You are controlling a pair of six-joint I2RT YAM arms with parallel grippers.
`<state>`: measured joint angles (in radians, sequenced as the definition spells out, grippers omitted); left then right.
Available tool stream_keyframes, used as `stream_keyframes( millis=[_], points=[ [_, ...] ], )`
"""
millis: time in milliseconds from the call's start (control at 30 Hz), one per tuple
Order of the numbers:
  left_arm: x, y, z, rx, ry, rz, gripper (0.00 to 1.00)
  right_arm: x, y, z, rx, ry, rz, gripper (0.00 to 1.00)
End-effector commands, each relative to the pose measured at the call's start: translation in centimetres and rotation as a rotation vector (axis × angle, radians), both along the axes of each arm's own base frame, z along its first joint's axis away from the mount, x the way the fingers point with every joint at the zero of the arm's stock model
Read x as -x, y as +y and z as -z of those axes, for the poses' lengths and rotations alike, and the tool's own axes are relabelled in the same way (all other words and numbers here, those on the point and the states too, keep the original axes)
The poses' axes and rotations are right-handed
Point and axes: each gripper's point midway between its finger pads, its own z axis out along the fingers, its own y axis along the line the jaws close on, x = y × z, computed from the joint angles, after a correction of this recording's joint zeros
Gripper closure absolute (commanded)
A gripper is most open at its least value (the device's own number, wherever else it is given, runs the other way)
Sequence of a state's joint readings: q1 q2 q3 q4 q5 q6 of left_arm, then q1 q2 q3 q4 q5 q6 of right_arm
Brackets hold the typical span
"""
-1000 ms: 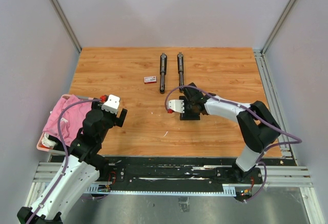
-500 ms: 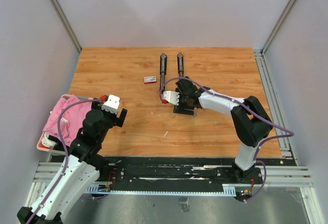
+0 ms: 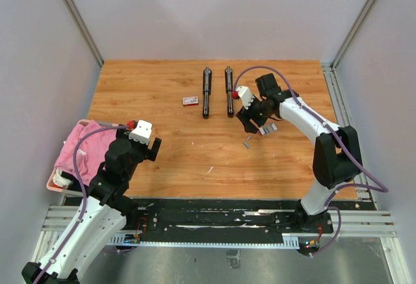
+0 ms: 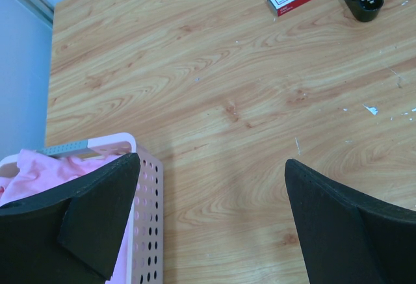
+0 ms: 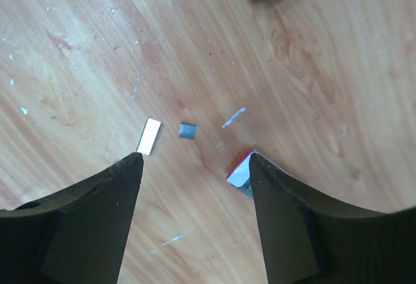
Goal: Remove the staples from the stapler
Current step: Pick up the staple from the center of the board.
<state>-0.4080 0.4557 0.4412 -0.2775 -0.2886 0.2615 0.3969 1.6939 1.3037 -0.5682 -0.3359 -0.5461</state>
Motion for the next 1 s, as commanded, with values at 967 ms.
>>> stream_keyframes(
  millis=[967],
  points=[
    [-0.3, 0.1, -0.3, 0.001, -0.023, -0.006, 0.02, 4.6, -0.8, 7.4, -0.007, 0.376, 0.096, 0.73]
  ],
)
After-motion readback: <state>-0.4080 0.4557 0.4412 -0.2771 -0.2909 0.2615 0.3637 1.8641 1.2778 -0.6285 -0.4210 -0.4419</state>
